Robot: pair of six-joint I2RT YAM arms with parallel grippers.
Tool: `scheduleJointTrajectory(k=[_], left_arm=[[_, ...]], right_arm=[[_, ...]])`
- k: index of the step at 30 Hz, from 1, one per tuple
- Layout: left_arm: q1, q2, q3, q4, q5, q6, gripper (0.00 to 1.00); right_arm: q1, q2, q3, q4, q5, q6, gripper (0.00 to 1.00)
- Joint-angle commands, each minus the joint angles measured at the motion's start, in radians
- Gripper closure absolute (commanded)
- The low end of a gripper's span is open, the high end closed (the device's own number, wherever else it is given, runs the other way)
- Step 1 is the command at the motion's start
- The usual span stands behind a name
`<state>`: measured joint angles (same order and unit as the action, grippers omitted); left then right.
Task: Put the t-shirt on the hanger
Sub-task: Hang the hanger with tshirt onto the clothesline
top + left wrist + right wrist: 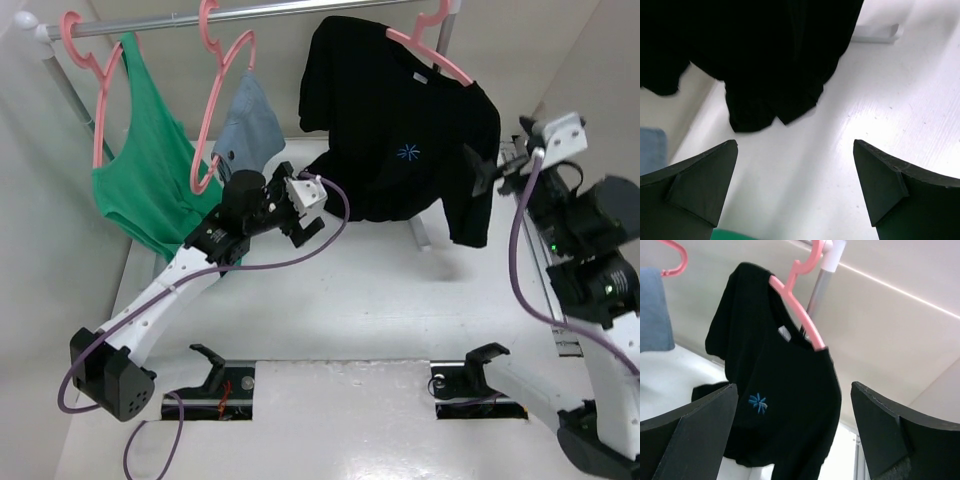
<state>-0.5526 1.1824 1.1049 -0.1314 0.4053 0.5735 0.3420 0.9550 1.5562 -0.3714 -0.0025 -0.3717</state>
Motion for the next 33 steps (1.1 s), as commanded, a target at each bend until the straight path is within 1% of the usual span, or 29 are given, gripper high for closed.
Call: scheduleJointTrajectory(k=[1, 2, 3, 4, 5, 6, 7, 8, 9, 10, 11, 12, 13, 15, 16, 20, 26, 28, 33], left_arm=[[-0.01, -0.058, -0.083, 0.082, -0.077, -0.113, 0.0], [-0.01, -0.058, -0.112, 0.111, -0.142, -0.182, 0.0], [-0.01, -0.072, -0.141, 0.124, -0.176, -0.219, 0.0], [-0.01, -0.085, -0.201, 0.133, -0.207, -0.248, 0.0], [-0.01, -0.099, -0.262, 0.148, -0.258, -0.286, 0.0], [-0.01, -0.099, -0.263, 0.16, -0.282, -0.297, 0.0], [-0.01, -0.109, -0.331, 0.176, -0.307, -0.297, 0.0], [-0.01, -0.125, -0.367, 0.197, -0.336, -0.31, 0.0], [-0.01, -0.135, -0.401, 0.244, -0.403, -0.31, 0.0], [-0.01, -0.144, -0.436, 0.274, -0.437, -0.319, 0.0], [-0.01, -0.161, -0.5, 0.303, -0.471, -0.319, 0.0], [-0.01, -0.17, -0.529, 0.331, -0.503, -0.319, 0.0], [-0.01, -0.17, -0.556, 0.373, -0.555, -0.319, 0.0], [-0.01, -0.199, -0.618, 0.403, -0.598, -0.333, 0.0], [-0.01, -0.199, -0.634, 0.414, -0.626, -0.333, 0.0], [-0.01, -0.23, -0.689, 0.44, -0.626, -0.372, 0.0], [-0.01, -0.241, -0.72, 0.431, -0.626, -0.417, 0.0], [-0.01, -0.251, -0.741, 0.431, -0.626, -0.417, 0.0], [-0.01, -0.251, -0.741, 0.44, -0.626, -0.417, 0.0]], right_arm=[[0.009, -0.083, -0.185, -0.029, -0.031, -0.03, 0.01], [0.009, -0.102, -0.235, -0.044, -0.031, -0.021, 0.01], [0.009, -0.12, -0.283, -0.061, -0.031, -0.004, 0.01], [0.009, -0.157, -0.377, -0.086, -0.031, 0.023, 0.01], [0.009, -0.177, -0.431, -0.086, -0.031, 0.081, 0.01], [0.009, -0.2, -0.485, -0.086, -0.031, 0.103, 0.01], [0.009, -0.225, -0.543, -0.075, -0.018, 0.143, 0.01], [0.009, -0.275, -0.662, -0.039, -0.001, 0.225, 0.01], [0.009, -0.3, -0.723, -0.017, 0.021, 0.27, 0.01], [0.009, -0.323, -0.778, 0.006, 0.065, 0.307, 0.01], [0.009, -0.364, -0.871, 0.049, 0.087, 0.336, 0.01], [0.009, -0.383, -0.91, 0.069, 0.113, 0.382, 0.01], [0.009, -0.4, -0.945, 0.089, 0.189, 0.408, 0.01], [0.009, -0.433, -1.007, 0.089, 0.283, 0.518, 0.01], [0.009, -0.443, -1.016, 0.089, 0.304, 0.519, 0.01], [0.009, -0.464, -1.038, 0.089, 0.381, 0.54, 0.01], [0.0, -0.453, -1.048, 0.077, 0.392, 0.54, 0.01], [0.0, -0.444, -1.048, 0.068, 0.392, 0.562, 0.01], [0.0, -0.444, -1.048, 0.058, 0.401, 0.588, 0.01]])
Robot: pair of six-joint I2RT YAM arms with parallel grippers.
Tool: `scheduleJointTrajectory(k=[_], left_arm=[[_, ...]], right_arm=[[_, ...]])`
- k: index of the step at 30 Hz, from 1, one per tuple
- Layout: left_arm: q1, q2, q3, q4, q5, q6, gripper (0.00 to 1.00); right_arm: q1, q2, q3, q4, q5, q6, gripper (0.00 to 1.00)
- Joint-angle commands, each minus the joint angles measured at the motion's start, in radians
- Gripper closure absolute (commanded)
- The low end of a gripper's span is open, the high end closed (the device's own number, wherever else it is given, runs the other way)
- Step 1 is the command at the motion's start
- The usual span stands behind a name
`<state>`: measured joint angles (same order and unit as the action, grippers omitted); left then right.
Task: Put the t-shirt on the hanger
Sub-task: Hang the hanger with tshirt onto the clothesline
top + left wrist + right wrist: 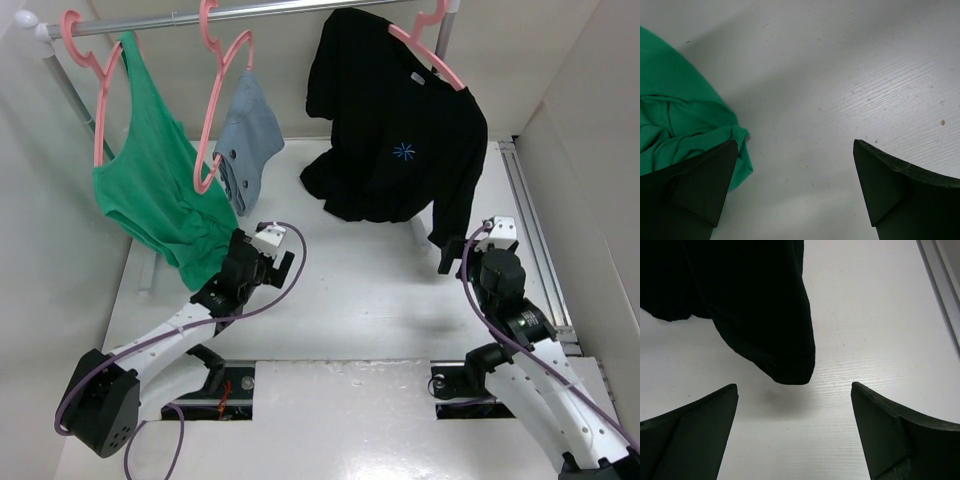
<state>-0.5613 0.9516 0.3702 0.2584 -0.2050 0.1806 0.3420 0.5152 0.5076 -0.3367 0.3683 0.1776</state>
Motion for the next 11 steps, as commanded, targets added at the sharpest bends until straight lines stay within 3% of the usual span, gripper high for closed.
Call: scheduleJointTrajectory(k=[1, 11], left_arm=[[-0.002, -0.02, -0.007, 0.05, -0.016, -0.024, 0.0], [-0.002, -0.02, -0.007, 0.05, -0.016, -0.024, 0.0]], right_arm=[[0.0, -0.004, 0.0, 0.024, 0.04, 0.039, 0.01], [0.0, -0.026, 0.019, 0.004, 0.07, 0.024, 0.01]])
